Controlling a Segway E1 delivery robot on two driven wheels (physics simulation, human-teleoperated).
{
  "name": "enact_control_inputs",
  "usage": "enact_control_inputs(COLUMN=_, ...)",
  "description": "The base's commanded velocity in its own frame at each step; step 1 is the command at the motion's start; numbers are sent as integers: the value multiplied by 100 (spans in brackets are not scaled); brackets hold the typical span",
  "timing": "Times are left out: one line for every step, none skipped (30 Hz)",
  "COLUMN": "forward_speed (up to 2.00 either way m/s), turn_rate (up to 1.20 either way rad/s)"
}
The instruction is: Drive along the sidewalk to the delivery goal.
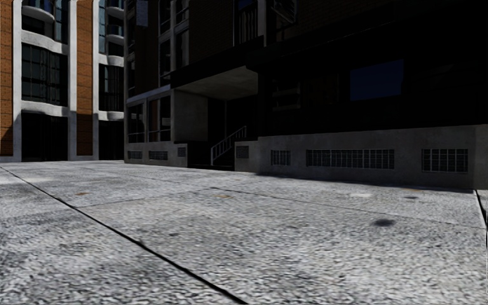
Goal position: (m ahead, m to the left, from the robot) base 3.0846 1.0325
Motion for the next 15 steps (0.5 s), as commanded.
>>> enact_control_inputs(forward_speed=175, turn_rate=0)
enact_control_inputs(forward_speed=177, turn_rate=0)
enact_control_inputs(forward_speed=178, turn_rate=0)
enact_control_inputs(forward_speed=178, turn_rate=0)
enact_control_inputs(forward_speed=178, turn_rate=0)
enact_control_inputs(forward_speed=178, turn_rate=0)
enact_control_inputs(forward_speed=178, turn_rate=0)
enact_control_inputs(forward_speed=178, turn_rate=0)
enact_control_inputs(forward_speed=178, turn_rate=0)
enact_control_inputs(forward_speed=178, turn_rate=0)
enact_control_inputs(forward_speed=178, turn_rate=0)
enact_control_inputs(forward_speed=178, turn_rate=0)
enact_control_inputs(forward_speed=178, turn_rate=0)
enact_control_inputs(forward_speed=176, turn_rate=0)
enact_control_inputs(forward_speed=176, turn_rate=0)
